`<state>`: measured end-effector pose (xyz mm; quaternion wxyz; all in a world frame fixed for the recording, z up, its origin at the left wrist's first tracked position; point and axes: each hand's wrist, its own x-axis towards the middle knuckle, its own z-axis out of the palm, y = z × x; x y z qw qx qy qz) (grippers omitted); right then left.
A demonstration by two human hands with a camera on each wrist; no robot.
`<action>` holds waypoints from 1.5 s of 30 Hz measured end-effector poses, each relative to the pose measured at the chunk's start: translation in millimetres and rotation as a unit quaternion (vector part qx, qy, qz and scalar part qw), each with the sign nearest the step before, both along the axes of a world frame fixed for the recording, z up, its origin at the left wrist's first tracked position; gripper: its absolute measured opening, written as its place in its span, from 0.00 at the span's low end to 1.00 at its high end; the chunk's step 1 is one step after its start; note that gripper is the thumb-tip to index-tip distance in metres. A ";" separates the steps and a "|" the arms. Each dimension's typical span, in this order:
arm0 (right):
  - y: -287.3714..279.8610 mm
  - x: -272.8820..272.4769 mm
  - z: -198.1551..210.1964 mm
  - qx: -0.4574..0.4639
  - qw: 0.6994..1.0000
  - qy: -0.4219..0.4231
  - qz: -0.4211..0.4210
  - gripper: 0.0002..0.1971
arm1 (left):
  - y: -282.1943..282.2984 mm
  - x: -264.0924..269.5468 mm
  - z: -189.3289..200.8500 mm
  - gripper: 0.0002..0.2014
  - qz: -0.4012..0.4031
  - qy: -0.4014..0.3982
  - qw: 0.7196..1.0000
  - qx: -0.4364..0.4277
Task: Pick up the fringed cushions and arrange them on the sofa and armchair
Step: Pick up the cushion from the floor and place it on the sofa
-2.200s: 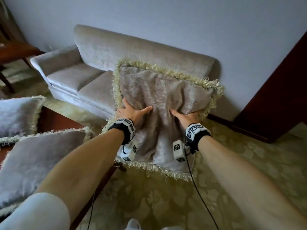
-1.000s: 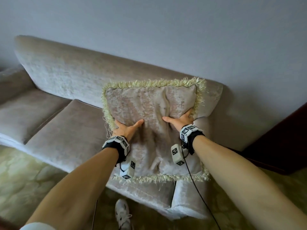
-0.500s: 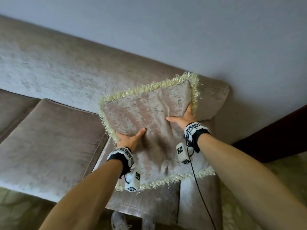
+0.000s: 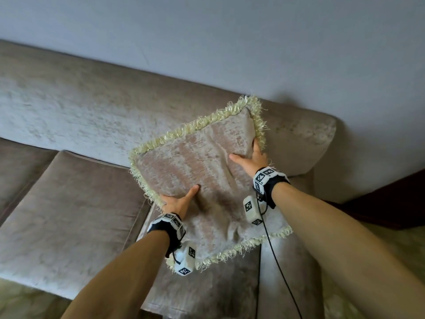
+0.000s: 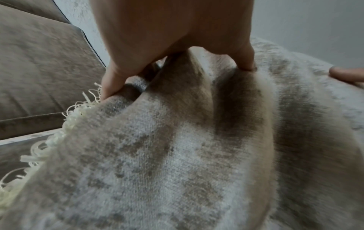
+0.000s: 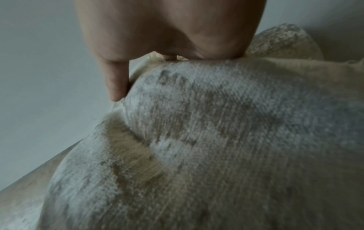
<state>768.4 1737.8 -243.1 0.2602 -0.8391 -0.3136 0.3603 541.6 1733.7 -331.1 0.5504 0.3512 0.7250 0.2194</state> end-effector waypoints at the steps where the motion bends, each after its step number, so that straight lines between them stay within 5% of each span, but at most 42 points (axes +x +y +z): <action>1: 5.9 4.9 -4.5 0.000 1.000 -0.001 0.002 0.56 | 3.7 3.4 -1.1 0.81 0.001 0.004 1.000 -0.001; 15: 59.4 31.8 -58.9 -0.045 0.996 -0.070 0.028 0.50 | 35.5 27.6 -67.9 0.81 0.049 -0.054 0.996 -0.045; 20: 67.1 35.9 -77.6 -0.046 0.997 -0.064 -0.004 0.51 | 43.5 27.4 -87.3 0.70 -0.003 -0.053 0.994 -0.092; 28: 70.6 7.5 -109.1 -0.082 0.995 -0.064 -0.011 0.54 | 111.6 41.2 -54.0 0.48 -0.152 -0.099 0.983 0.008; 31: 73.1 4.9 -110.9 -0.085 0.993 -0.067 -0.042 0.55 | 143.6 39.1 -40.5 0.58 -0.194 -0.047 0.978 0.060; 37: 65.6 24.7 -110.7 -0.075 0.993 -0.071 -0.063 0.50 | 185.5 42.5 -28.5 0.53 -0.309 0.110 0.932 0.153; 45: 64.0 29.3 -113.9 -0.070 0.992 -0.072 -0.080 0.55 | 202.0 55.3 -39.7 0.67 -0.425 0.145 0.889 0.090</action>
